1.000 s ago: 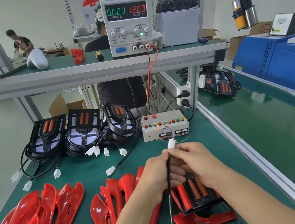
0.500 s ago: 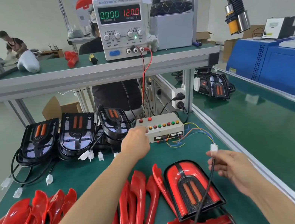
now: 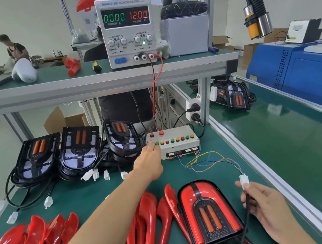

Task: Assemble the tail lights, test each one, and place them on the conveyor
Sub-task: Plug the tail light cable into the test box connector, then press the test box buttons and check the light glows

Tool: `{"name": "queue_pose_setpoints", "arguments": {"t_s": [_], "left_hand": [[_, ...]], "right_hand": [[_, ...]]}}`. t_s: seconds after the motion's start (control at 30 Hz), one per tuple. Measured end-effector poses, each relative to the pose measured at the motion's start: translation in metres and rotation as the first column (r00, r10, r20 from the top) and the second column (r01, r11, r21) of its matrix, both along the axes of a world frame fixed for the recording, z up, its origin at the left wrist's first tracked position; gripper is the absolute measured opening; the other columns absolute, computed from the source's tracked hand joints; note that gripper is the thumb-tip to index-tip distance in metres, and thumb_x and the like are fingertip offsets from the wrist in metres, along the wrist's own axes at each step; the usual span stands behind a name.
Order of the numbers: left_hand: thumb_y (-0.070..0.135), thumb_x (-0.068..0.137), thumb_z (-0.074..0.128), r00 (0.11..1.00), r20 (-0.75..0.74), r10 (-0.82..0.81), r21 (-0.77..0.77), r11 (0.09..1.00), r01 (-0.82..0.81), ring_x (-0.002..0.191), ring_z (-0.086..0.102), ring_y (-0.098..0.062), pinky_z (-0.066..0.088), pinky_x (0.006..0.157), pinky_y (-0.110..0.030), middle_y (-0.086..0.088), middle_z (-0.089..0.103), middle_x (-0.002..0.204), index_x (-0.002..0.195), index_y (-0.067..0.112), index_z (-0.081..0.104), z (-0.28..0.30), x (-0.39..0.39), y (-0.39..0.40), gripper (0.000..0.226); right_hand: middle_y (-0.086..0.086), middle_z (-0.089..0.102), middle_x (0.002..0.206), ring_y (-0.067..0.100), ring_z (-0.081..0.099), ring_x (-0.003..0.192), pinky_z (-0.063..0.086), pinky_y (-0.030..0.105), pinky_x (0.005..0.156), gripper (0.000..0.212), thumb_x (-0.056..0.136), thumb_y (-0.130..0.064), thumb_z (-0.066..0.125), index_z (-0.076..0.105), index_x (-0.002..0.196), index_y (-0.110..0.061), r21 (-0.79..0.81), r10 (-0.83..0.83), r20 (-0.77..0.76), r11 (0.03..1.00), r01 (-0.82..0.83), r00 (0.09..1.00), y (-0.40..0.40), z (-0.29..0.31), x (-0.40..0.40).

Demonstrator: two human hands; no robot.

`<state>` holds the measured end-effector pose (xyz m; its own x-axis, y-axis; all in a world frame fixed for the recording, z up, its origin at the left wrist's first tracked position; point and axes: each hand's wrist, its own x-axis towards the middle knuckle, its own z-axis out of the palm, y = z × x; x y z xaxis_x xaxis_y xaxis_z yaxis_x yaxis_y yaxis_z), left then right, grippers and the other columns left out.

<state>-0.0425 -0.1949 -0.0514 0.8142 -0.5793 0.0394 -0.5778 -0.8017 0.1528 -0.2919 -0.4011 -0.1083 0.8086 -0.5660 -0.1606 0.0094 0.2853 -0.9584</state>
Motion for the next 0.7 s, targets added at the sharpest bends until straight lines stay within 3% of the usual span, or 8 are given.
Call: {"name": "queue_pose_setpoints", "arguments": {"t_s": [0.23, 0.47, 0.7], "left_hand": [[0.004, 0.092, 0.054, 1.000, 0.005, 0.005, 0.009, 1.000, -0.006, 0.144, 0.029, -0.032, 0.036, 0.116, -0.040, -0.009, 0.023, 0.159, 0.152, 0.003, 0.028, -0.004, -0.002, -0.006, 0.066], [0.009, 0.092, 0.052, 0.997, 0.015, 0.069, 0.037, 0.997, -0.070, 0.133, 0.039, -0.034, 0.034, 0.113, -0.037, -0.018, 0.033, 0.145, 0.139, -0.001, 0.039, -0.006, -0.004, -0.012, 0.050], [0.005, 0.090, 0.054, 0.999, 0.018, 0.045, -0.022, 0.999, -0.045, 0.132, 0.042, -0.037, 0.037, 0.111, -0.039, -0.016, 0.036, 0.144, 0.144, 0.001, 0.035, -0.010, -0.002, -0.013, 0.057]], "right_hand": [[0.012, 0.059, 0.065, 0.016, 0.048, 0.058, 0.038, 0.028, 0.055, 0.019, 0.097, -0.012, 0.061, 0.078, 0.103, -0.006, -0.068, -0.030, 0.031, 0.997, 0.032, 0.999, 0.005, -0.003, 0.001], [0.014, 0.060, 0.067, 0.019, 0.047, 0.059, 0.036, 0.035, 0.059, 0.019, 0.097, -0.012, 0.062, 0.079, 0.102, -0.007, -0.090, -0.023, 0.046, 0.996, 0.027, 0.999, 0.003, -0.008, 0.001], [0.013, 0.060, 0.068, 0.017, 0.048, 0.059, 0.038, 0.033, 0.059, 0.019, 0.100, -0.009, 0.059, 0.078, 0.102, -0.007, -0.081, -0.017, 0.050, 0.996, 0.021, 0.999, 0.003, -0.008, 0.000]]}}
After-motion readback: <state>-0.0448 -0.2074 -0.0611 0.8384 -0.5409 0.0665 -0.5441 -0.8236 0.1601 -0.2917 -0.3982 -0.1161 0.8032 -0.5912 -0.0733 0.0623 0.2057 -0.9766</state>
